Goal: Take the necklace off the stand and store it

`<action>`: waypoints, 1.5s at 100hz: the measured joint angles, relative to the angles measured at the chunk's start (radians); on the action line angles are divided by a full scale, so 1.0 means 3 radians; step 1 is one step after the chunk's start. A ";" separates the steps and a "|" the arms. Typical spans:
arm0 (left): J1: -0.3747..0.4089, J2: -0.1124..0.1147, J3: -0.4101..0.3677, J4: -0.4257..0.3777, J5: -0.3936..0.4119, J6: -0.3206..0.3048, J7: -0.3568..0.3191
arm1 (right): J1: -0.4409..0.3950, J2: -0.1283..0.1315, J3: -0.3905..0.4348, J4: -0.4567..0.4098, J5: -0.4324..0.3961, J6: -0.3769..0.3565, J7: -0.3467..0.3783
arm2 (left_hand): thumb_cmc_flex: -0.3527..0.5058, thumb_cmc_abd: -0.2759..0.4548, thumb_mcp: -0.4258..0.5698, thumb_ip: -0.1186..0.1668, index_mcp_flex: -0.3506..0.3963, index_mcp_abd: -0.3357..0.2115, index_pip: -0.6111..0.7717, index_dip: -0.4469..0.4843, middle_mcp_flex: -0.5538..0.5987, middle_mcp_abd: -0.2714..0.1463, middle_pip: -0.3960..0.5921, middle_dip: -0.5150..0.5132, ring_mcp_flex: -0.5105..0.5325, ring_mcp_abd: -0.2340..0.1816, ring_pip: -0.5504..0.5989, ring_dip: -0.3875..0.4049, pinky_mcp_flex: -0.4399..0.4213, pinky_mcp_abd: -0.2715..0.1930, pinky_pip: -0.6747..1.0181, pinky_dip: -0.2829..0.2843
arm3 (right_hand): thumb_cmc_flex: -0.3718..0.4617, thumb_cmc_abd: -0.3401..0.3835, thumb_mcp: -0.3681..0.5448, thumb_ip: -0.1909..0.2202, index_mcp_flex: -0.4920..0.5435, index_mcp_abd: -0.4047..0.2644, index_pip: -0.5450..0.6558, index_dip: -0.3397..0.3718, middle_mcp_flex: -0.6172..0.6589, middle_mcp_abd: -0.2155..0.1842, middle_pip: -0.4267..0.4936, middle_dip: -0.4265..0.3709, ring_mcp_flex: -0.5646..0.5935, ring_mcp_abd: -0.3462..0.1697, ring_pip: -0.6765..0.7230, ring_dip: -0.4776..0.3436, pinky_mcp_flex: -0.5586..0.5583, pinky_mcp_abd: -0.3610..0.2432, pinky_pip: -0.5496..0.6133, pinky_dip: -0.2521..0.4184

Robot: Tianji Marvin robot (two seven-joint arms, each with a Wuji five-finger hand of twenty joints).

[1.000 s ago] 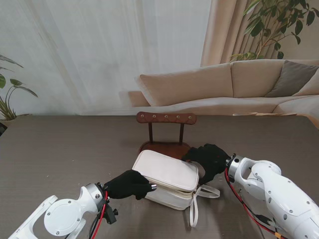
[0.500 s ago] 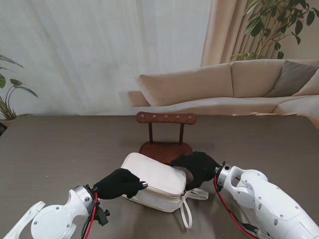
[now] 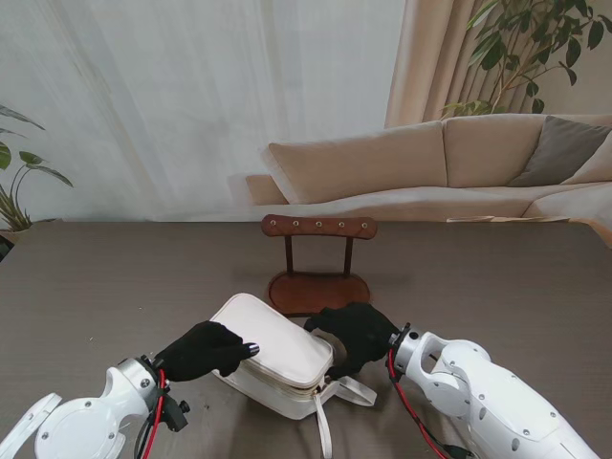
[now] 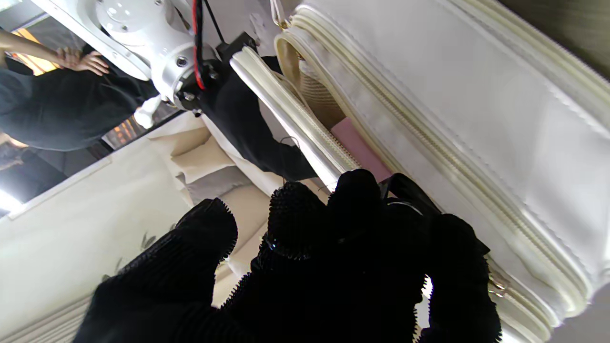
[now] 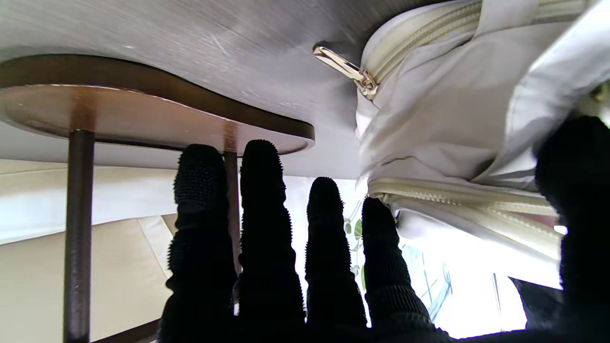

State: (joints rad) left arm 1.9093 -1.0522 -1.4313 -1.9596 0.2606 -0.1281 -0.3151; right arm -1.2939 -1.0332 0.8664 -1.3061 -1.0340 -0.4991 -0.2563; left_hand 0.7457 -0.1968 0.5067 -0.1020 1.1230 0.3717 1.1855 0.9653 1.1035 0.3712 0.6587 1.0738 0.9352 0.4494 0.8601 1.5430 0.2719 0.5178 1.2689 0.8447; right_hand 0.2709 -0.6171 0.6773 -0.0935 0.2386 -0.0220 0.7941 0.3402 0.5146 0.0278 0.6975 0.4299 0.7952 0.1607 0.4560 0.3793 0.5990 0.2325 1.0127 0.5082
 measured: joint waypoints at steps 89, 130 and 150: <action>-0.0801 -0.0070 0.0134 0.0949 -0.0019 0.0147 0.0280 | -0.0386 -0.0102 -0.0044 -0.0617 0.0431 0.0390 0.0209 | 0.0000 0.0000 0.0000 0.0000 0.0071 -0.0102 0.0021 0.0001 0.0190 -0.0072 0.0302 -0.0001 0.0058 0.0018 0.0044 -0.0001 0.0003 -0.0003 0.0005 0.0001 | 0.0267 0.0325 -0.0002 0.0099 0.0257 0.0053 0.0173 0.0087 0.0121 0.0173 0.0005 0.0048 0.0126 0.0049 0.0072 0.0026 0.0000 0.0004 0.0086 0.0000; -0.1117 -0.0105 0.0228 0.1324 0.0011 0.0221 0.0437 | -0.0397 -0.0183 -0.0287 -0.0647 0.0667 0.0535 0.0174 | -0.0036 -0.0002 0.0036 0.0000 0.0092 -0.0112 0.0037 -0.0006 0.0235 -0.0082 0.0382 -0.0001 0.0062 0.0021 0.0045 -0.0005 0.0003 -0.0003 0.0005 0.0001 | 0.0268 0.0325 -0.0002 0.0099 0.0320 -0.0015 0.0122 0.0053 0.0101 0.0409 0.0004 0.0049 0.0157 0.0049 0.0088 0.0059 0.0000 0.0004 0.0087 0.0000; -0.1119 -0.0105 0.0220 0.1329 0.0060 0.0227 0.0422 | -0.0434 -0.0231 -0.0207 -0.0651 0.0720 0.0546 0.0143 | -0.0036 -0.0002 0.0069 0.0000 0.0087 -0.0112 0.0038 -0.0009 0.0225 -0.0082 0.0389 -0.0003 0.0063 0.0022 0.0016 -0.0008 0.0003 -0.0003 0.0003 0.0001 | 0.0158 0.0381 -0.0006 0.0099 0.0320 -0.0024 0.0092 0.0053 0.0118 0.0321 0.0011 0.0085 0.0139 0.0087 0.0088 0.0059 0.0000 0.0041 0.0087 0.0000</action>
State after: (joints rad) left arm 1.5735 -1.0838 -1.3654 -1.5608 0.2785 -0.0601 -0.1886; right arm -1.4241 -1.1024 0.8043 -1.5014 -0.8180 -0.3354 -0.2135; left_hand 0.7349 -0.1975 0.5274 -0.1020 1.1491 0.3380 1.1969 0.9626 1.1711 0.3467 0.7753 1.0728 0.9540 0.4561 0.8650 1.5407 0.2728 0.5169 1.2699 0.8452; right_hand 0.3183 -0.5027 0.6753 -0.0637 0.3346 -0.0293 0.8218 0.3559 0.5500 0.1241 0.7007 0.4555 0.8368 0.1868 0.4825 0.3969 0.5990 0.2448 1.0388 0.5082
